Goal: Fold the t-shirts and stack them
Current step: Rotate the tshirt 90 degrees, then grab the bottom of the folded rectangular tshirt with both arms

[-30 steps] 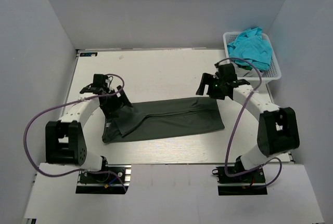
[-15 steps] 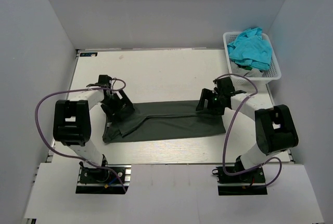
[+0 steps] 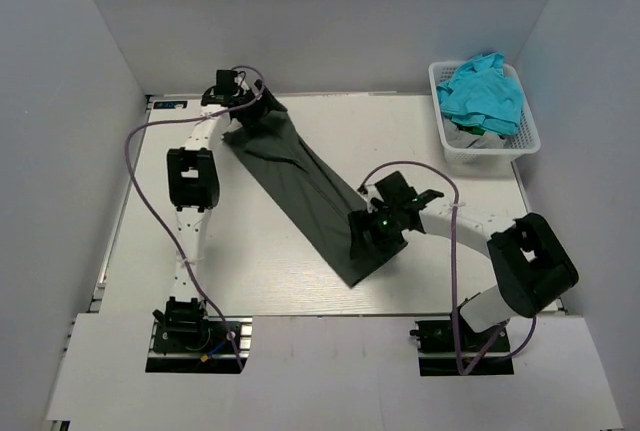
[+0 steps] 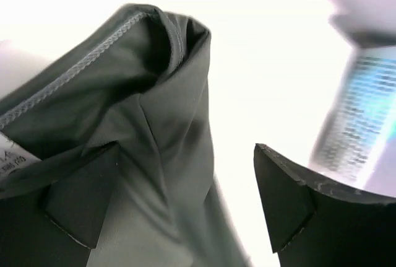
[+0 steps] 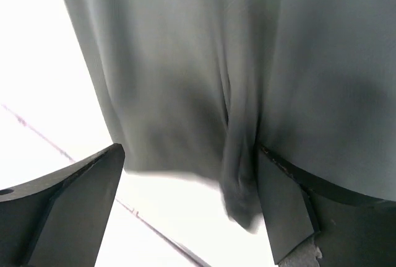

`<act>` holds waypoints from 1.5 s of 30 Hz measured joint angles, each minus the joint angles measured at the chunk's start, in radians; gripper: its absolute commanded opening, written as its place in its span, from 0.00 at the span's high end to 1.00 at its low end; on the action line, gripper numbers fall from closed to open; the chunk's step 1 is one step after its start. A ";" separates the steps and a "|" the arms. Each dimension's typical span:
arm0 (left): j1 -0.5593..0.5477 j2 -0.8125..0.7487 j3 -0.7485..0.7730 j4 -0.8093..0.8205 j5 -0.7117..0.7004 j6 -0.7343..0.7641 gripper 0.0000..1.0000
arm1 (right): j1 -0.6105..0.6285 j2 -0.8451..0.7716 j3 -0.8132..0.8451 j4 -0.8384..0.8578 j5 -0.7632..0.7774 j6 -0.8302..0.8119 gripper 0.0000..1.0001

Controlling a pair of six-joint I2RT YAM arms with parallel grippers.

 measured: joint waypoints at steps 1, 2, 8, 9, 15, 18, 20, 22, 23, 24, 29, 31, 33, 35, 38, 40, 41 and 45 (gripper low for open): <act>-0.007 0.029 0.018 0.072 0.029 -0.023 0.00 | 0.042 -0.009 0.001 -0.022 -0.006 -0.017 0.10; -0.015 0.041 0.006 0.150 0.056 -0.053 0.00 | 0.077 -0.017 0.005 -0.048 -0.020 -0.038 0.10; -0.105 0.179 0.070 0.559 0.076 -0.202 0.00 | 0.167 -0.036 0.113 -0.171 -0.118 -0.079 0.10; -0.123 0.193 0.070 0.623 0.069 -0.226 0.00 | 0.170 -0.038 0.126 -0.172 -0.129 -0.084 0.10; -0.200 0.234 0.066 0.826 0.017 -0.290 0.00 | 0.172 -0.054 0.142 -0.169 -0.184 -0.085 0.10; -0.212 0.236 0.066 0.848 -0.005 -0.285 0.00 | 0.171 -0.055 0.144 -0.161 -0.181 -0.067 0.10; -0.212 0.233 0.066 0.845 -0.023 -0.271 0.00 | 0.170 -0.055 0.158 -0.162 -0.162 -0.050 0.10; -0.208 0.222 0.066 0.827 -0.042 -0.242 0.00 | 0.168 -0.055 0.179 -0.163 -0.139 -0.032 0.10; -0.206 0.212 0.066 0.809 -0.055 -0.221 0.00 | 0.168 -0.056 0.190 -0.164 -0.121 -0.023 0.10; -0.204 0.197 0.066 0.792 -0.062 -0.204 0.00 | 0.166 -0.059 0.198 -0.164 -0.105 -0.010 0.10; -0.198 -0.005 0.023 0.626 -0.103 -0.072 0.00 | 0.163 -0.094 0.218 -0.202 0.000 0.078 0.10; -0.195 -0.163 -0.020 0.507 -0.131 -0.024 0.00 | 0.162 -0.100 0.220 -0.216 0.037 0.120 0.10; -0.195 -0.393 -0.105 0.364 -0.187 0.018 0.00 | 0.161 -0.101 0.216 -0.231 0.072 0.164 0.10; -0.195 -0.612 -0.265 0.317 -0.221 0.038 0.00 | 0.161 -0.106 0.193 -0.236 0.104 0.204 0.10; -0.196 -0.997 -0.592 0.238 -0.254 0.047 0.00 | 0.160 -0.125 0.133 -0.252 0.138 0.247 0.10; -0.204 -1.213 -0.836 0.232 -0.240 0.039 0.00 | 0.159 -0.142 0.093 -0.255 0.140 0.261 0.10; -0.213 -1.297 -0.956 0.217 -0.219 0.037 0.00 | 0.159 -0.147 0.081 -0.257 0.140 0.266 0.10; -0.301 -1.372 -1.324 0.134 -0.138 0.031 0.00 | 0.158 -0.142 0.076 -0.248 0.134 0.270 0.10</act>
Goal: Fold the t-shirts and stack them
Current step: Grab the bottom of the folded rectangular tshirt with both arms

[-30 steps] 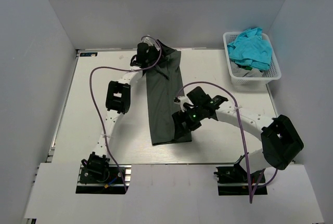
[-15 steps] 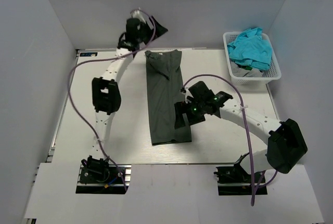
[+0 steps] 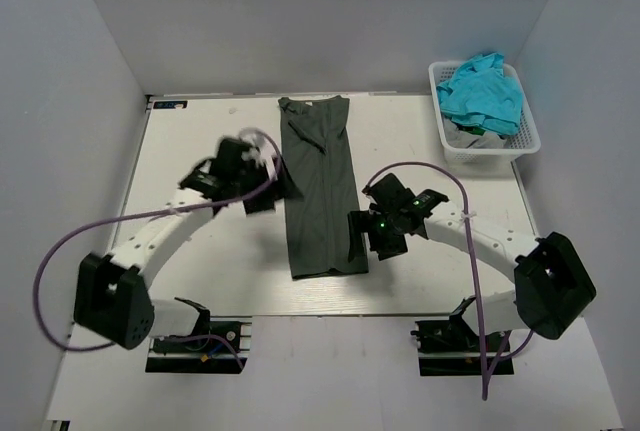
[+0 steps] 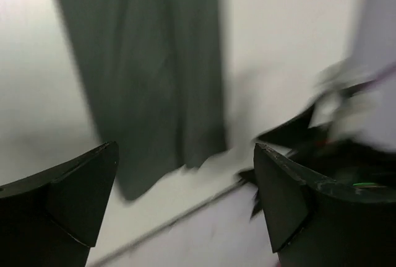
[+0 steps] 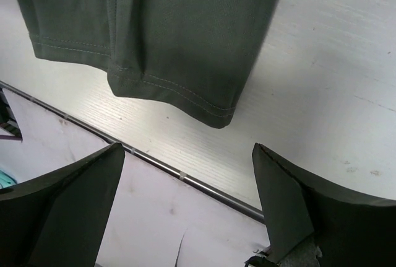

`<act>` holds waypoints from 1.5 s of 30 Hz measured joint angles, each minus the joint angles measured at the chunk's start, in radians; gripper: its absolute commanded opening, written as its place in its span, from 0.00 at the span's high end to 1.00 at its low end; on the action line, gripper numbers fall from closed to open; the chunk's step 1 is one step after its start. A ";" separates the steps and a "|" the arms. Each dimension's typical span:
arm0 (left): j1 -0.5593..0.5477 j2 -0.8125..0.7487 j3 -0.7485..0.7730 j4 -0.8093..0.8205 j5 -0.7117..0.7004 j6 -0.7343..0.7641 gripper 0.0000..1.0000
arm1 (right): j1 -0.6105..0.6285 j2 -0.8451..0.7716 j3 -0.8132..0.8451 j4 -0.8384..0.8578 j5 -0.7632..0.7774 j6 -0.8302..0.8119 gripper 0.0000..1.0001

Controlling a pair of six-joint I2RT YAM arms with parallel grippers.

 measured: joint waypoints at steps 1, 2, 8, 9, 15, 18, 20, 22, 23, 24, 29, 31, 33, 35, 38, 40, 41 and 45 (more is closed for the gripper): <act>-0.026 0.028 -0.081 -0.032 0.011 -0.003 0.00 | 0.000 0.006 0.000 0.003 -0.002 0.000 0.10; -0.048 0.054 -0.150 -0.061 0.019 -0.005 0.00 | 0.000 0.016 0.000 0.006 -0.004 0.000 0.10; -0.165 0.081 -0.326 -0.198 0.065 -0.009 0.02 | 0.000 0.086 0.000 0.028 -0.021 0.000 0.10; -0.180 0.079 -0.322 -0.194 0.074 0.000 0.02 | 0.000 0.094 0.000 0.030 -0.025 -0.001 0.10; -0.254 0.164 -0.297 -0.185 0.078 0.052 0.08 | 0.000 0.140 0.000 0.030 -0.033 -0.008 0.10; -0.281 0.232 -0.294 -0.190 0.054 0.071 0.10 | 0.000 0.154 0.000 0.030 -0.037 -0.012 0.10; -0.294 0.251 -0.292 -0.190 0.050 0.077 0.13 | 0.000 0.164 0.000 0.031 -0.043 -0.014 0.10; -0.306 0.255 -0.286 -0.185 0.040 0.079 0.16 | 0.000 0.180 0.000 0.033 -0.055 -0.016 0.10; -0.312 0.263 -0.281 -0.183 0.033 0.081 0.19 | 0.000 0.192 0.000 0.035 -0.059 -0.018 0.10; -0.318 0.274 -0.273 -0.185 0.028 0.082 0.21 | 0.000 0.204 0.000 0.036 -0.063 -0.019 0.10; -0.333 0.329 -0.232 -0.194 0.021 0.085 0.37 | -0.002 0.218 0.001 0.036 -0.084 -0.020 0.10; -0.336 0.343 -0.222 -0.196 0.017 0.087 0.46 | -0.002 0.218 0.001 0.036 -0.085 -0.023 0.14; -0.340 0.354 -0.218 -0.193 0.011 0.088 0.55 | -0.002 0.222 0.001 0.038 -0.088 -0.031 0.23; -0.344 0.358 -0.217 -0.189 0.003 0.090 0.57 | -0.002 0.235 0.003 0.039 -0.099 -0.040 0.35; -0.347 0.360 -0.216 -0.182 -0.004 0.089 0.67 | -0.002 0.257 0.010 0.045 -0.114 -0.053 0.54; -0.347 0.368 -0.213 -0.180 -0.004 0.089 0.78 | -0.001 0.270 0.012 0.048 -0.114 -0.063 0.59; -0.348 0.371 -0.211 -0.180 -0.005 0.089 0.82 | -0.001 0.276 0.014 0.048 -0.116 -0.066 0.64; -0.352 0.385 -0.195 -0.180 -0.009 0.087 1.00 | -0.001 0.283 0.019 0.049 -0.104 -0.076 0.97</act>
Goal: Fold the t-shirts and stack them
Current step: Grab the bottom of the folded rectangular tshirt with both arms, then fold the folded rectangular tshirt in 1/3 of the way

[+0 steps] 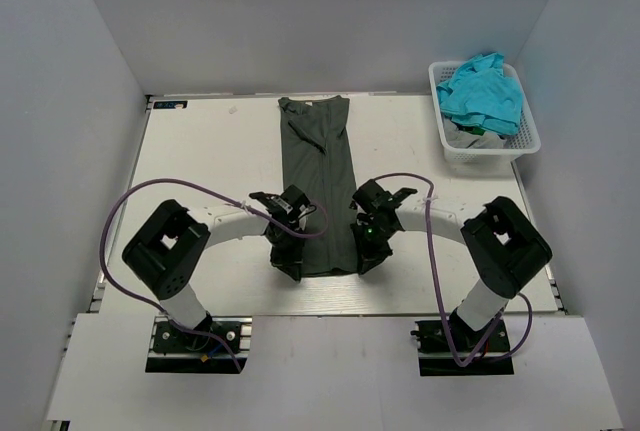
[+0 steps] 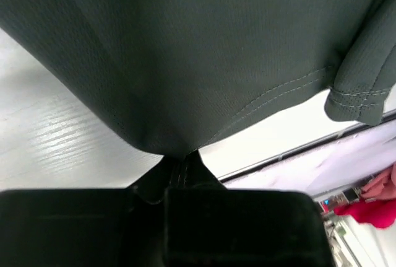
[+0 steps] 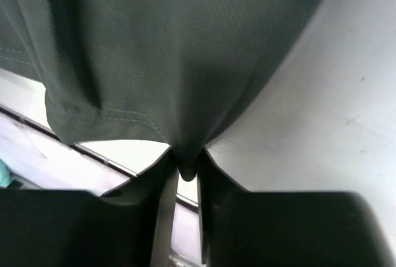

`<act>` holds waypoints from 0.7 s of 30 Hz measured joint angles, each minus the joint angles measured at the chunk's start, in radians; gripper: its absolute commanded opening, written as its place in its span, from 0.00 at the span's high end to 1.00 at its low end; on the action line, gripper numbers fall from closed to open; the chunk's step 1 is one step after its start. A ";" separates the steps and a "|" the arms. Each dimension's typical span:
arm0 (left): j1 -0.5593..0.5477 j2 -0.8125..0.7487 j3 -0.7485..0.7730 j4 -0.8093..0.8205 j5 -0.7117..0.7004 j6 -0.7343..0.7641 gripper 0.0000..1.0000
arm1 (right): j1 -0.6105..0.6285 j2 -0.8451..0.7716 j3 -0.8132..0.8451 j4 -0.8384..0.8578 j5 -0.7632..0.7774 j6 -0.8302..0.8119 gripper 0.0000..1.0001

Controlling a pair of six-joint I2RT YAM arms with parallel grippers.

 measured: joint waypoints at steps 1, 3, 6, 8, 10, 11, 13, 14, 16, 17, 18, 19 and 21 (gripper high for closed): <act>-0.003 0.000 0.006 -0.001 -0.004 0.003 1.00 | 0.000 0.002 0.004 0.001 0.006 -0.010 1.00; -0.005 0.002 0.019 0.000 -0.024 0.003 1.00 | 0.000 0.009 0.024 -0.005 0.030 -0.013 1.00; -0.006 0.002 0.047 -0.006 -0.060 0.000 1.00 | 0.000 0.016 0.068 -0.009 0.061 -0.017 1.00; -0.006 0.002 0.090 -0.025 -0.098 -0.006 1.00 | 0.000 0.016 0.105 -0.016 0.085 -0.018 1.00; -0.002 0.002 0.138 -0.036 -0.124 -0.013 1.00 | 0.000 0.017 0.144 -0.032 0.118 -0.015 1.00; 0.003 0.002 0.161 -0.036 -0.132 -0.017 1.00 | 0.000 0.018 0.168 -0.046 0.139 -0.013 1.00; 0.010 0.002 0.203 -0.051 -0.150 -0.023 1.00 | 0.000 0.028 0.234 -0.084 0.181 -0.008 1.00; 0.014 0.002 0.228 -0.068 -0.164 -0.027 1.00 | -0.001 0.040 0.280 -0.106 0.201 -0.003 1.00; 0.023 0.004 0.286 -0.106 -0.195 -0.032 1.00 | -0.005 0.061 0.365 -0.113 0.228 0.002 1.00; 0.024 0.009 0.311 -0.128 -0.209 -0.036 1.00 | -0.007 0.072 0.408 -0.126 0.243 0.005 1.00; 0.029 0.019 0.356 -0.140 -0.220 -0.037 1.00 | -0.010 0.083 0.446 -0.132 0.256 0.005 1.00; 0.037 0.032 0.395 -0.160 -0.231 -0.038 1.00 | -0.014 0.097 0.484 -0.141 0.269 0.006 1.00; 0.053 0.061 0.458 -0.184 -0.250 -0.038 1.00 | -0.024 0.131 0.555 -0.159 0.293 0.004 1.00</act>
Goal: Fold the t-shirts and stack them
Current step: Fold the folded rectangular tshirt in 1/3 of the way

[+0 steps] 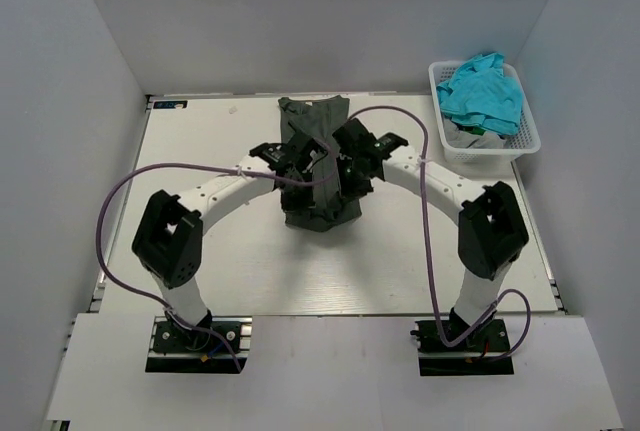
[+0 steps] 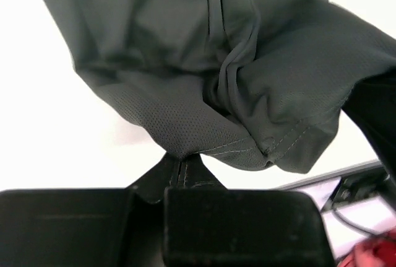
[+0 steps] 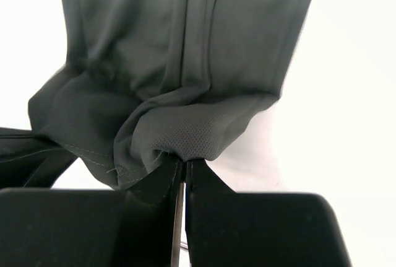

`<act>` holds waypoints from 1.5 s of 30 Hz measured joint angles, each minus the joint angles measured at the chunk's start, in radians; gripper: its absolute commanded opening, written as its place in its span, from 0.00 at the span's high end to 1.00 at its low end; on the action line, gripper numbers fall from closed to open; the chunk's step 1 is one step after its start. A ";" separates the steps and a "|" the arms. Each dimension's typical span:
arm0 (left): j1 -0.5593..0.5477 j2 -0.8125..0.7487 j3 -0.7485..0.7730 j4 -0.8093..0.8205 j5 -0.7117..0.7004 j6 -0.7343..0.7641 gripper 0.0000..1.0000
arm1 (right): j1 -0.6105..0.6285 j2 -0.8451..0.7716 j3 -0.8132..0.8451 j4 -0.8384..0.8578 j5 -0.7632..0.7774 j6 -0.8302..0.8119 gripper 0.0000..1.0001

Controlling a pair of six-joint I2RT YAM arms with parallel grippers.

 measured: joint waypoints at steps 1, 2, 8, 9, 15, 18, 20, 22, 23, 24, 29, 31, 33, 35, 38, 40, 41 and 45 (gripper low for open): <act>0.012 0.021 0.033 -0.015 -0.008 0.000 1.00 | -0.006 0.023 0.041 -0.022 0.018 -0.001 1.00; 0.024 0.038 0.053 -0.018 -0.016 0.000 1.00 | -0.012 0.048 0.077 -0.026 0.024 -0.002 1.00; 0.127 0.163 0.213 -0.082 -0.046 0.000 1.00 | -0.059 0.206 0.293 -0.100 0.069 -0.013 1.00; 0.139 0.179 0.241 -0.085 -0.048 0.000 1.00 | -0.067 0.229 0.324 -0.107 0.072 -0.013 1.00; 0.210 0.272 0.412 -0.082 -0.040 0.020 1.00 | -0.121 0.310 0.465 -0.131 0.063 -0.010 1.00; 0.231 0.317 0.473 -0.085 -0.029 0.032 1.00 | -0.144 0.339 0.510 -0.131 0.043 -0.007 1.00; 0.247 0.350 0.506 -0.084 -0.018 0.041 1.00 | -0.159 0.364 0.536 -0.131 0.033 -0.007 1.00; 0.259 0.377 0.517 -0.081 -0.004 0.046 1.00 | -0.169 0.389 0.553 -0.129 0.012 -0.007 1.00; 0.265 0.386 0.518 -0.081 0.002 0.049 1.00 | -0.174 0.402 0.559 -0.127 0.001 -0.007 1.00; 0.272 0.397 0.518 -0.083 0.010 0.053 1.00 | -0.180 0.416 0.567 -0.126 -0.009 -0.007 1.00; 0.303 0.435 0.530 -0.082 0.050 0.062 1.00 | -0.202 0.484 0.594 -0.098 -0.073 -0.004 1.00; 0.311 0.447 0.540 -0.075 0.069 0.064 1.00 | -0.211 0.512 0.610 -0.091 -0.097 0.001 1.00; 0.318 0.453 0.541 -0.066 0.090 0.064 1.00 | -0.218 0.534 0.620 -0.073 -0.116 0.007 1.00; 0.325 0.459 0.541 -0.048 0.119 0.064 0.96 | -0.226 0.546 0.623 -0.056 -0.127 0.019 0.96; 0.339 0.483 0.549 -0.014 0.168 0.069 0.65 | -0.239 0.558 0.637 -0.034 -0.134 0.059 0.65; 0.349 0.524 0.596 -0.011 0.194 0.067 0.32 | -0.249 0.571 0.660 -0.008 -0.140 0.086 0.34; 0.358 0.559 0.649 -0.019 0.204 0.064 0.23 | -0.254 0.579 0.676 0.009 -0.144 0.103 0.20; 0.420 0.677 0.890 -0.040 0.212 0.055 0.01 | -0.282 0.619 0.776 0.075 -0.168 0.137 0.10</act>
